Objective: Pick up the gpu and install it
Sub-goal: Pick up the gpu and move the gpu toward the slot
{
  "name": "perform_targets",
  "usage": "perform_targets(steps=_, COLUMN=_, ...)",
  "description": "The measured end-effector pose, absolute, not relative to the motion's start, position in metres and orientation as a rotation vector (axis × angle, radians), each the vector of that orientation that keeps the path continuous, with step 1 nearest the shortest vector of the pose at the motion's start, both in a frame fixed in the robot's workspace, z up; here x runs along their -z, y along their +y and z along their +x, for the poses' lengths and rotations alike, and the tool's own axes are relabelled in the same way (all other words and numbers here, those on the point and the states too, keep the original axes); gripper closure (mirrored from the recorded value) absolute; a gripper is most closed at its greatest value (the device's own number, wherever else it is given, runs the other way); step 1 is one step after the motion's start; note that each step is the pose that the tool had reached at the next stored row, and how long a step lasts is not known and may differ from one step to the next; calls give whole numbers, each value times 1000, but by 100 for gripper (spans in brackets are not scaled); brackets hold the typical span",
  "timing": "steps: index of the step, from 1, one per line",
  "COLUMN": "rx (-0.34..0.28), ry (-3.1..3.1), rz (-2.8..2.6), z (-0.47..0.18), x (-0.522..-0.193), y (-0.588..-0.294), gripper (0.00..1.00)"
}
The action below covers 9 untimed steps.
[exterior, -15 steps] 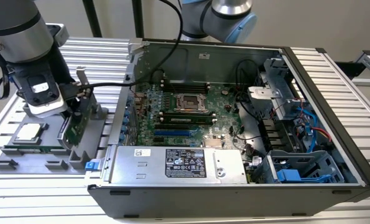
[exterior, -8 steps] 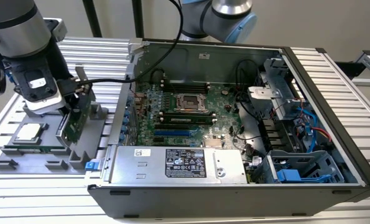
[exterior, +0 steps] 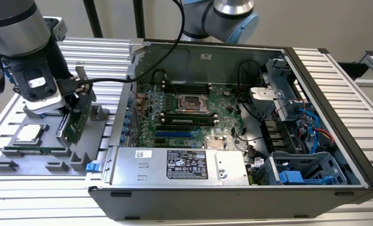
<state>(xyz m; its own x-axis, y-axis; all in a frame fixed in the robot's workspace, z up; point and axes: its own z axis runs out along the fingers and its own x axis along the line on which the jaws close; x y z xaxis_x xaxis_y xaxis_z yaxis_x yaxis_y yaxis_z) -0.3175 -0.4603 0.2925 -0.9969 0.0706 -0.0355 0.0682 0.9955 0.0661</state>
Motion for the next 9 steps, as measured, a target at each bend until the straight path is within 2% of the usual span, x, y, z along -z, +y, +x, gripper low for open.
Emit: perform_targets(steps=9, rx=-101, ry=3100, rz=108, z=-318, x=-298, y=-460, gripper=100)
